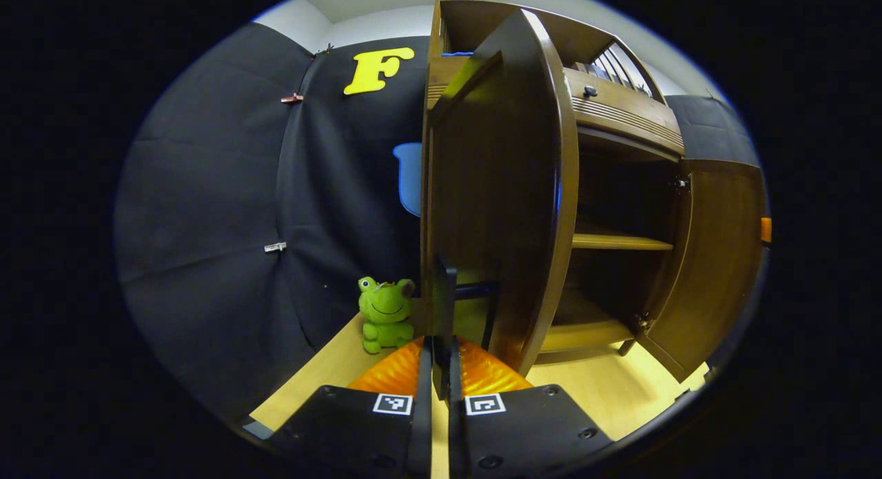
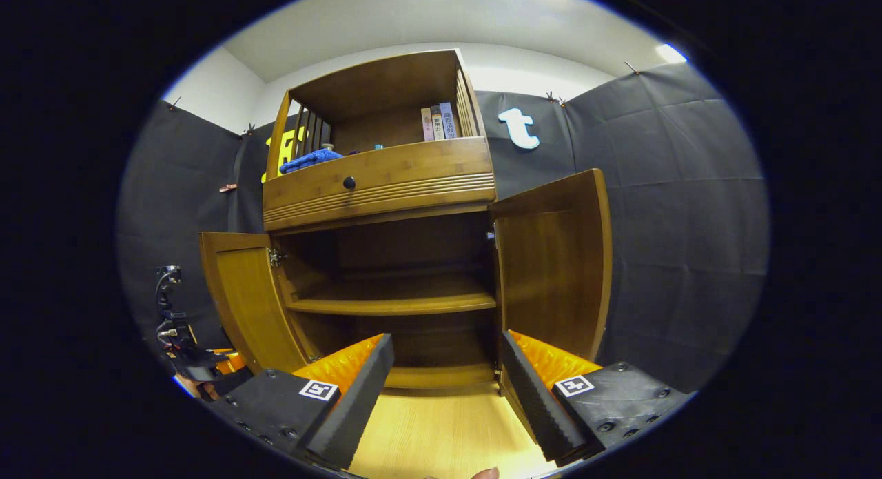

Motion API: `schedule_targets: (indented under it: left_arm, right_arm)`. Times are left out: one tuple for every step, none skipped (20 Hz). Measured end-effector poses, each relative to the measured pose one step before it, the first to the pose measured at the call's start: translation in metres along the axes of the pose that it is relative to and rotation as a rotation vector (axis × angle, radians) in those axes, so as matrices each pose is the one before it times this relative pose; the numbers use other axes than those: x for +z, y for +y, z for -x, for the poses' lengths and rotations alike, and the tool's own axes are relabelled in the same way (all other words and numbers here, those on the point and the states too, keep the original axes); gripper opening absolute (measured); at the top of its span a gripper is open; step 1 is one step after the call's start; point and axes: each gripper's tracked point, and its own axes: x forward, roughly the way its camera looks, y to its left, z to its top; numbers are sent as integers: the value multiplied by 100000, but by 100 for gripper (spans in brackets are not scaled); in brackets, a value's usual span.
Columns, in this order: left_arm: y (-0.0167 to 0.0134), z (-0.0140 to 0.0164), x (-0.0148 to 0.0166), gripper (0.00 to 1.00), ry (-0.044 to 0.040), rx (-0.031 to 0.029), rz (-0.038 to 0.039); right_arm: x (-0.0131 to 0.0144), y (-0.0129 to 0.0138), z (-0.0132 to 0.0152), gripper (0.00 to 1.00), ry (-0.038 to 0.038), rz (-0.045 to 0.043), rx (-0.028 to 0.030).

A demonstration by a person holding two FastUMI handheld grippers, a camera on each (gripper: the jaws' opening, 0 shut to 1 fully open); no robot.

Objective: Open the right door of the double-door shoe cabinet with the right hand, and open the left door with the left hand.

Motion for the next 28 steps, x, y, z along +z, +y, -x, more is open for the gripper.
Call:
schedule_targets:
  left_arm:
    - [720, 134, -97, 14, -150, 983, -655]
    - [786, 136, -78, 14, -24, 460, -294]
    - [930, 28, -109, 13, -25, 1278, 73]
    - [1031, -59, -140, 10, 164, 999, 741]
    - [909, 51, -41, 9, 73, -63, 1494]
    - [426, 68, -29, 8, 461, -1444, 1824]
    - [587, 130, 38, 9, 462, -943, 1033]
    - [652, -41, -57, 9, 455, -1161, 545]
    - [496, 126, 90, 8, 135, -1111, 495]
    - [657, 122, 76, 9, -134, 12, 188]
    - [435, 325, 31, 10, -243, -491, 262]
    - [57, 259, -25, 14, -503, -284, 27]
    - [145, 195, -35, 14, -492, -225, -186]
    - [-80, 272, -152, 14, -228, -318, -351]
    - [-3, 252, -48, 14, -188, -81, -646]
    - [135, 183, -174, 14, -21, -107, -742]
    - [100, 199, -95, 15, 48, -26, -435]
    - [390, 273, -18, 14, -55, 1030, -218]
    - [650, 209, -4, 14, -170, 1341, 301]
    - [465, 205, 44, 14, -294, 913, 1049]
    - [427, 370, 199, 14, -444, 651, 1288]
    - [485, 422, 108, 15, -146, 776, 1044]
    - [304, 521, 196, 15, -333, 707, 827]
    - [337, 486, 69, 17, -553, 1023, 544]
    - [102, 831, 415, 19, -1009, 588, 746]
    - [-154, 387, 405, 30, -1090, -109, 1569]
    - [-184, 713, 502, 41, -1649, 331, 1576]
    - [-11, 396, 781, 59, -2782, 1014, 984]
  right_arm:
    - [-147, 333, 20, 98, 298, -142, 241]
    - [0, 401, 21, 98, 128, -177, 240]
    - [-27, 373, -53, 98, 1, -110, 169]
    - [124, 323, 57, 98, -396, -179, 177]
    - [123, 316, 33, 100, -487, -75, 37]
    - [-31, 315, 102, 98, -415, 66, -33]
    - [24, 284, -27, 98, -238, 141, -177]
    - [2, 263, 84, 98, -129, 151, -74]
    - [-66, 294, 28, 98, -32, 171, -336]
    - [-127, 248, 31, 98, 113, 152, -219]
    - [-41, 235, 49, 98, 124, 87, -413]
    - [-146, 260, 57, 98, 58, 119, -524]
    - [-43, 126, 110, 98, 79, 125, -467]
    - [-55, 113, 67, 98, 131, 260, -539]
    - [-33, 192, 155, 98, 42, 398, -377]
    - [-101, 143, 231, 98, -69, 512, -485]
    - [-44, 215, 183, 98, -59, 535, -292]
    - [-166, 146, 205, 98, 109, 635, -411]
    - [-75, 180, 53, 98, 187, 415, -142]
    - [-113, 104, 63, 98, 268, 317, -128]
    - [-98, 172, -7, 98, 172, 202, -71]
    - [-47, 135, -36, 98, -5, 121, -168]
    - [-72, 108, -10, 98, 40, 137, -50]
    - [-71, 60, -16, 98, -122, 53, -87]
    - [-92, -116, 54, 98, 157, -30, 220]
    - [-127, 108, -19, 98, 309, -133, 350]
    - [-13, 164, -51, 98, 226, -5, 662]
    - [26, 103, -100, 98, 203, 253, 653]
